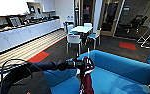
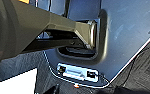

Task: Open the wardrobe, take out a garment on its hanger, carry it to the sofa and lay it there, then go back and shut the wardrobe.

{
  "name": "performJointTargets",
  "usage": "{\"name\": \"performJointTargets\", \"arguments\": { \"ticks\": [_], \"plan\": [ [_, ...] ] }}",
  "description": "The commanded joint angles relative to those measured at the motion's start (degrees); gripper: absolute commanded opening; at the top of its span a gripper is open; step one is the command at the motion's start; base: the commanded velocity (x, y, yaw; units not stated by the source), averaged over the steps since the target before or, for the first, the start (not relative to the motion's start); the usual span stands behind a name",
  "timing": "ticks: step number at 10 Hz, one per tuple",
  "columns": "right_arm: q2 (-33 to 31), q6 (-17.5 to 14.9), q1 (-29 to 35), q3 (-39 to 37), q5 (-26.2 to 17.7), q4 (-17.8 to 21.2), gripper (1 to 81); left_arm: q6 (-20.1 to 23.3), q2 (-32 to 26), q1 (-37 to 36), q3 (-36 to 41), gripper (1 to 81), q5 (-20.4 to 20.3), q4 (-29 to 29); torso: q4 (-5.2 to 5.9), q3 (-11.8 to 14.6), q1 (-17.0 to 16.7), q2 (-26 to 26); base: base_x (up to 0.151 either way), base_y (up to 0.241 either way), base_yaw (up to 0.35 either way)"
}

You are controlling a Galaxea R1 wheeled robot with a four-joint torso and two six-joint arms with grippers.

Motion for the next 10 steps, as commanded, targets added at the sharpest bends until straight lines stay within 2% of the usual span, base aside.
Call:
{"name": "performJointTargets", "arguments": {
  "ticks": [1,3,5,6,7,10],
  "plan": [
    [-0.1,-0.2,0.5,0.6,-3.9,-0.5,81.1,-0.1,4.1,-14.0,-2.7,1.0,-4.6,-1.8,-5.45,0.0,0.0,0.0,0.000,0.000,0.000],
    [0.0,-0.2,0.7,0.6,-4.0,-0.6,81.1,-0.1,8.6,-16.1,-8.3,1.0,-4.6,-2.6,-9.12,0.0,0.0,0.0,0.000,0.000,0.000],
    [0.1,-0.1,0.9,0.5,-4.0,-0.5,81.1,-0.2,13.1,-19.0,-14.7,1.0,-4.6,-5.4,-7.95,0.0,0.0,0.0,0.000,0.000,0.000],
    [0.1,-0.2,0.9,0.5,-3.9,-0.5,81.1,-0.3,15.7,-20.6,-18.9,1.0,-4.6,-6.6,-9.17,0.0,0.0,0.0,0.000,0.000,0.000],
    [0.2,-0.2,1.0,0.5,-3.8,-0.5,81.1,-0.5,18.6,-21.8,-22.6,1.0,-4.6,-7.3,-9.56,0.0,0.0,0.0,0.000,0.000,0.000],
    [0.7,-0.1,1.2,0.5,-3.6,-0.3,81.1,-1.1,27.3,-23.4,-37.0,1.0,-2.5,-9.9,-9.59,0.0,0.0,0.0,0.000,0.000,0.000]
  ]
}}
